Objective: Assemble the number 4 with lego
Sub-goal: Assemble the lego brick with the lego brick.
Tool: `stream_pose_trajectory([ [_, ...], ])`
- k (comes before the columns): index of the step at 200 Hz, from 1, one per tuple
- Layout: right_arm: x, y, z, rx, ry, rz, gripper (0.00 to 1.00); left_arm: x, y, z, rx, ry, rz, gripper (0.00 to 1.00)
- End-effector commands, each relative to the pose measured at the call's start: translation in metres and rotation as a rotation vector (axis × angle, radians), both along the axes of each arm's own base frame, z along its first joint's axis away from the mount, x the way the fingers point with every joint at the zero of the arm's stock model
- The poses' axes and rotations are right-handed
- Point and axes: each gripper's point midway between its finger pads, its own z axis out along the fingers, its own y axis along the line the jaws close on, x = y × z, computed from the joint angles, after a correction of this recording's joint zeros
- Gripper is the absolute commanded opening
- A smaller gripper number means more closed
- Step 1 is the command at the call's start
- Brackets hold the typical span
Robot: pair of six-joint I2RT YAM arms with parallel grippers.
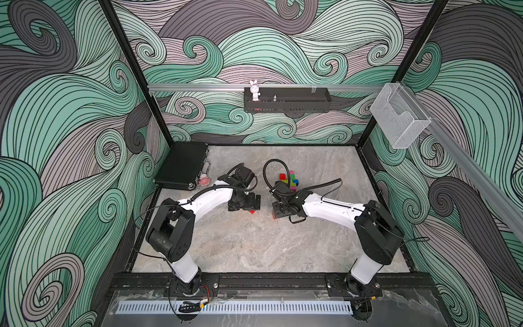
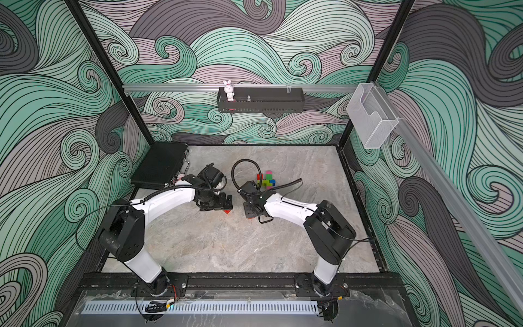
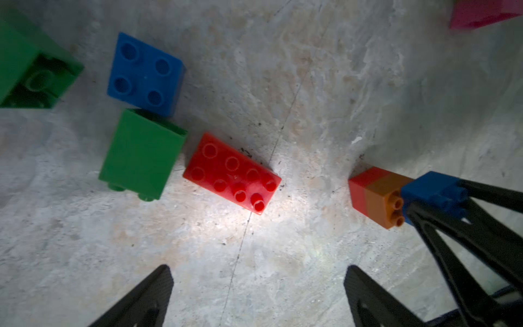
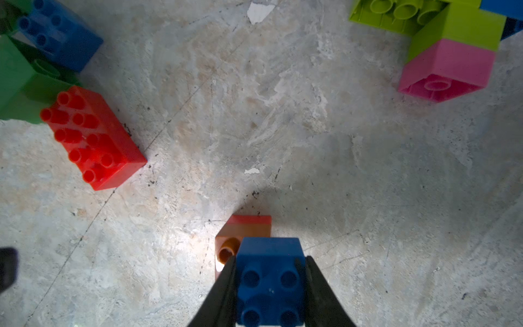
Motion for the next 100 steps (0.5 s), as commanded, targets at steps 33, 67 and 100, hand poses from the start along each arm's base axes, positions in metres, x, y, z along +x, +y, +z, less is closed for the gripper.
stream_pose_trajectory([
  [33,0.002,0.003,0.029,0.011,-0.035,0.058,0.62,0.004,0.019,0.007,0.047,-0.013,0.038,0.99],
  [67,0.000,0.019,0.048,0.077,-0.095,0.213,0.74,0.012,0.045,0.017,0.031,-0.063,0.172,0.99],
  [100,-0.026,0.066,0.049,0.183,-0.047,0.607,0.78,0.014,0.087,0.028,0.002,-0.117,0.339,0.99],
])
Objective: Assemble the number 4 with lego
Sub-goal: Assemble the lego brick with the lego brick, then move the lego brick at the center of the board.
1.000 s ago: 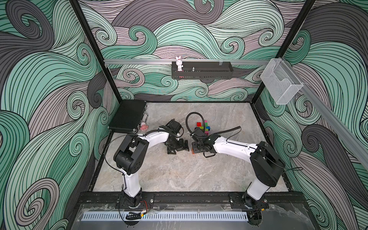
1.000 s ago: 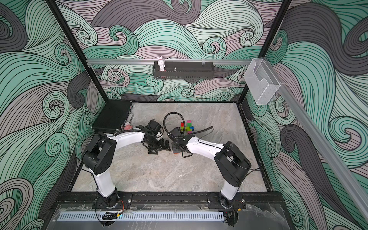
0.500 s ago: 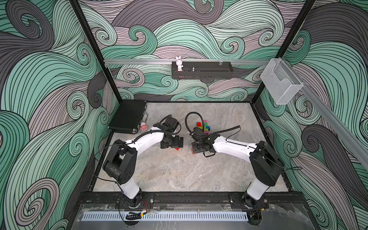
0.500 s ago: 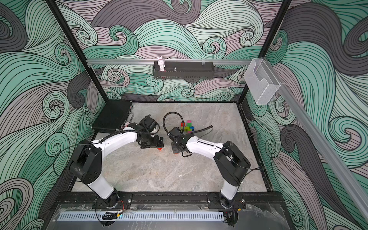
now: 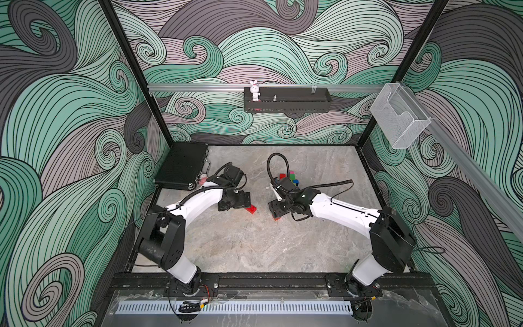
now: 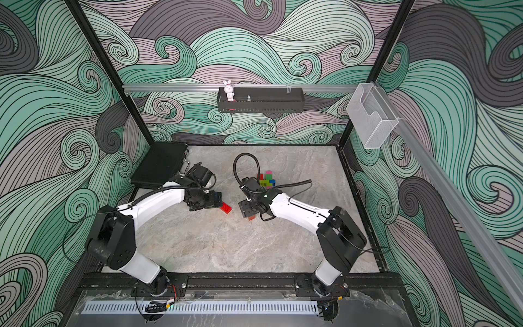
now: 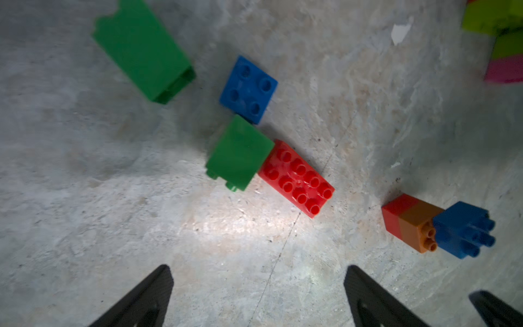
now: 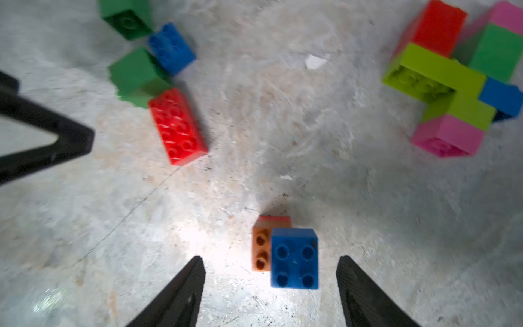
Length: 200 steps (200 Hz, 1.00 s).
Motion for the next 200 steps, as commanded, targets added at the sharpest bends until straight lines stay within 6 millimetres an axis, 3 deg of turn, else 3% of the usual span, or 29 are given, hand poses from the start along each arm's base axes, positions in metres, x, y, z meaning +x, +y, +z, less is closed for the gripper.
stream_pose_trajectory([
  [1,-0.019,0.038,0.004,0.066,0.018,0.326,0.78,0.006,0.031,0.014,-0.013,-0.062,0.146,0.99],
  [34,-0.010,0.061,-0.025,-0.023,0.064,0.447,0.78,-0.005,0.065,0.022,-0.011,-0.086,0.260,0.99],
  [90,0.005,0.083,-0.070,-0.166,0.134,0.531,0.76,-0.027,0.085,0.016,-0.039,-0.125,0.387,0.99],
  [158,0.023,0.099,-0.089,-0.202,0.135,0.497,0.50,-0.034,0.092,0.010,-0.021,-0.118,0.406,0.99],
  [200,0.007,0.097,-0.087,-0.207,0.146,0.609,0.34,-0.036,0.088,0.004,-0.024,-0.078,0.382,0.99],
])
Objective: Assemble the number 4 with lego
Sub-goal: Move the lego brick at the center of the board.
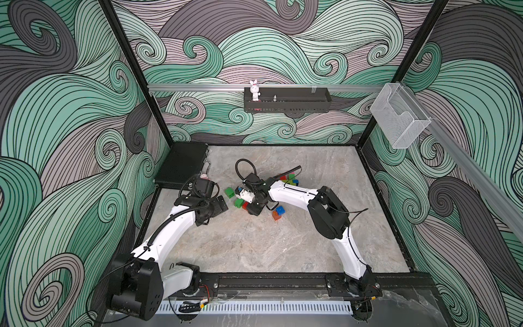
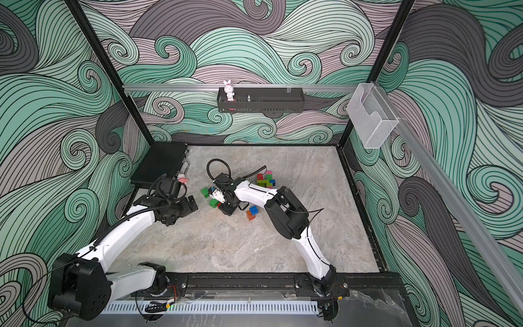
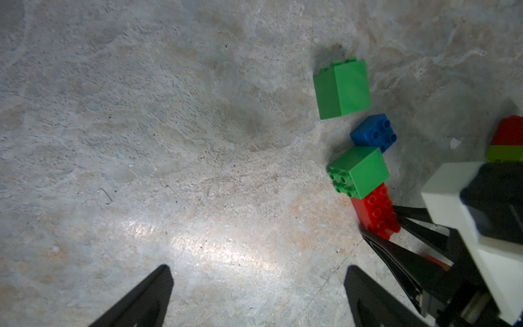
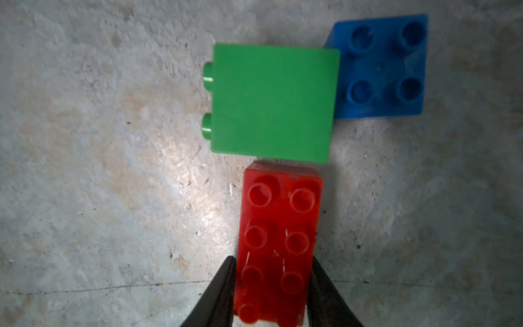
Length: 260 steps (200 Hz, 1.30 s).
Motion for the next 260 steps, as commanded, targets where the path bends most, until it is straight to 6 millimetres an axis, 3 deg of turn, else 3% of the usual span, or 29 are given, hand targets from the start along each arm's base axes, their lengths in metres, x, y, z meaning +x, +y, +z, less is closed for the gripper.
stream_pose_trajectory([
  [1,-0.017,-0.005,-0.001,-0.022,0.032,0.096,0.34,0.001,0.001,-0.001,-0.003,0.016,0.002,0.99],
  [30,-0.055,-0.014,0.011,0.049,0.087,0.302,0.30,-0.002,-0.016,-0.013,-0.069,0.095,-0.065,0.99],
  [55,-0.090,-0.034,0.015,0.063,0.129,0.488,0.30,-0.006,-0.027,-0.027,-0.116,0.156,-0.092,0.99],
  [100,-0.121,-0.068,0.006,-0.001,0.127,0.718,0.34,-0.007,-0.036,-0.029,-0.157,0.157,-0.126,0.99],
  [115,-0.120,-0.070,0.003,-0.021,0.074,0.756,0.35,-0.007,-0.036,-0.028,-0.158,0.156,-0.132,0.99],
  [150,-0.112,-0.068,0.002,-0.051,-0.012,0.787,0.49,-0.008,-0.042,-0.031,-0.182,0.170,-0.150,0.99],
  [199,-0.082,-0.064,0.007,-0.079,-0.230,0.769,0.58,-0.007,-0.050,-0.032,-0.191,0.184,-0.180,0.99],
  [250,-0.060,-0.039,0.031,0.018,-0.401,0.702,0.61,-0.004,-0.063,-0.031,-0.202,0.174,-0.237,0.99],
  [260,-0.064,-0.037,0.038,0.052,-0.397,0.702,0.62,-0.004,-0.069,-0.029,-0.203,0.155,-0.272,0.99],
])
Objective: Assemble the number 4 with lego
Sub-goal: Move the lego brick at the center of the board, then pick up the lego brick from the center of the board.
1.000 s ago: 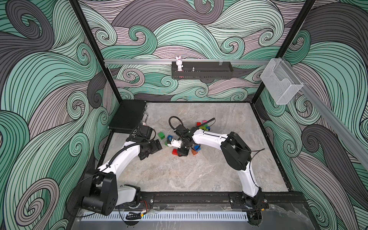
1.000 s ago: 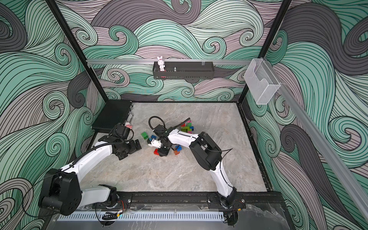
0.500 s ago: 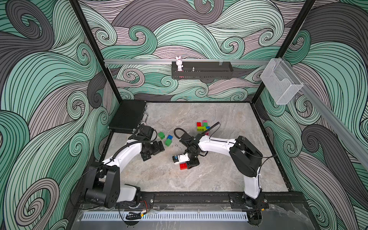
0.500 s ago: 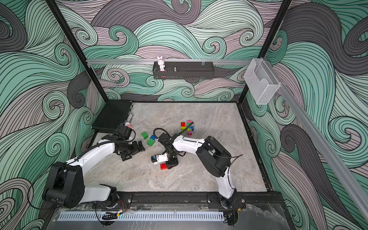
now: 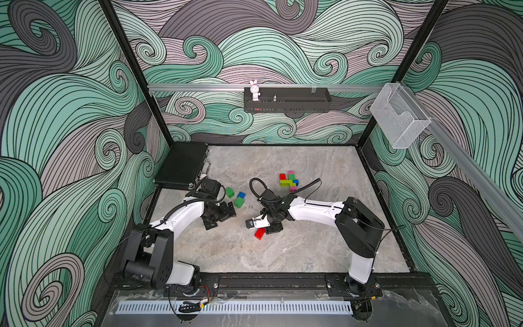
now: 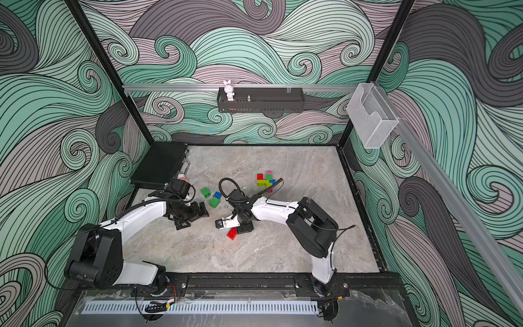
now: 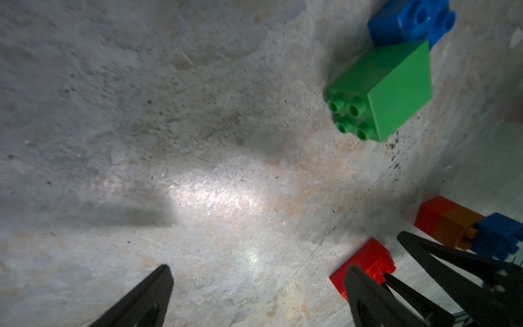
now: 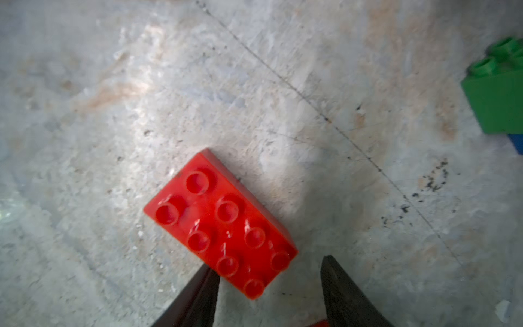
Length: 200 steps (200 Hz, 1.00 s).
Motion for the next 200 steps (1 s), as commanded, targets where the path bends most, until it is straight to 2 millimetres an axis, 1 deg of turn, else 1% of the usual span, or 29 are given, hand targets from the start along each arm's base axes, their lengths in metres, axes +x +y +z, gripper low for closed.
stream_pose_trajectory([
  [1,0.009,0.017,0.028,0.118,-0.059,-0.016,0.62,0.012,-0.018,0.015,-0.035,-0.072,-0.079,0.99],
  [23,-0.005,0.014,0.043,0.176,-0.031,-0.017,0.66,0.013,-0.037,0.022,-0.046,-0.162,-0.178,0.97],
  [31,-0.008,0.012,0.052,0.206,-0.026,-0.031,0.68,0.013,-0.043,0.025,-0.044,-0.200,-0.211,0.96],
  [44,-0.012,0.009,0.070,0.279,-0.030,-0.074,0.75,0.011,-0.051,0.028,-0.029,-0.267,-0.262,0.96],
  [51,-0.012,0.008,0.081,0.332,-0.038,-0.108,0.84,0.009,-0.054,0.029,-0.015,-0.299,-0.291,0.96],
  [53,-0.011,0.007,0.086,0.350,-0.044,-0.121,0.94,0.008,-0.055,0.030,-0.011,-0.309,-0.296,0.95],
  [55,-0.011,0.006,0.087,0.362,-0.047,-0.133,0.98,0.007,-0.055,0.030,-0.005,-0.317,-0.305,0.95],
  [57,-0.011,0.005,0.090,0.379,-0.050,-0.146,0.99,0.007,-0.056,0.031,-0.001,-0.329,-0.315,0.95],
  [59,-0.009,0.005,0.096,0.400,-0.058,-0.162,0.99,0.006,-0.057,0.031,0.003,-0.334,-0.323,0.95],
  [62,-0.008,0.003,0.098,0.420,-0.066,-0.188,0.99,0.005,-0.058,0.031,0.011,-0.348,-0.335,0.95],
  [66,-0.004,0.002,0.107,0.464,-0.082,-0.225,0.99,0.003,-0.059,0.032,0.023,-0.365,-0.353,0.95],
  [76,0.006,-0.005,0.121,0.547,-0.118,-0.330,0.99,-0.002,-0.065,0.033,0.045,-0.409,-0.405,0.94],
  [78,0.010,-0.006,0.127,0.571,-0.139,-0.346,0.99,-0.003,-0.067,0.034,0.046,-0.421,-0.416,0.94],
  [89,0.028,-0.020,0.141,0.649,-0.198,-0.510,0.99,-0.010,-0.075,0.032,0.063,-0.463,-0.477,0.93],
  [104,0.049,-0.048,0.151,0.703,-0.237,-0.742,0.99,-0.021,-0.091,0.030,0.090,-0.536,-0.586,0.91],
  [114,0.060,-0.066,0.154,0.726,-0.219,-0.902,0.99,-0.028,-0.103,0.029,0.114,-0.601,-0.674,0.90],
  [123,0.068,-0.085,0.153,0.731,-0.191,-1.048,0.99,-0.035,-0.113,0.026,0.139,-0.649,-0.750,0.88],
  [134,0.073,-0.103,0.150,0.741,-0.126,-1.184,0.99,-0.038,-0.121,0.022,0.167,-0.696,-0.808,0.87],
  [144,0.075,-0.114,0.144,0.760,-0.057,-1.276,0.99,-0.040,-0.127,0.017,0.174,-0.717,-0.842,0.86],
  [154,0.076,-0.123,0.140,0.773,-0.033,-1.334,0.99,-0.043,-0.131,0.012,0.185,-0.716,-0.876,0.84],
  [169,0.077,-0.134,0.137,0.780,-0.044,-1.379,0.99,-0.043,-0.133,0.003,0.224,-0.699,-0.903,0.83],
  [179,0.076,-0.137,0.136,0.785,-0.050,-1.385,0.99,-0.045,-0.135,-0.005,0.243,-0.685,-0.929,0.82],
  [200,0.075,-0.142,0.139,0.791,-0.070,-1.381,0.99,-0.046,-0.139,-0.019,0.290,-0.646,-0.968,0.78],
])
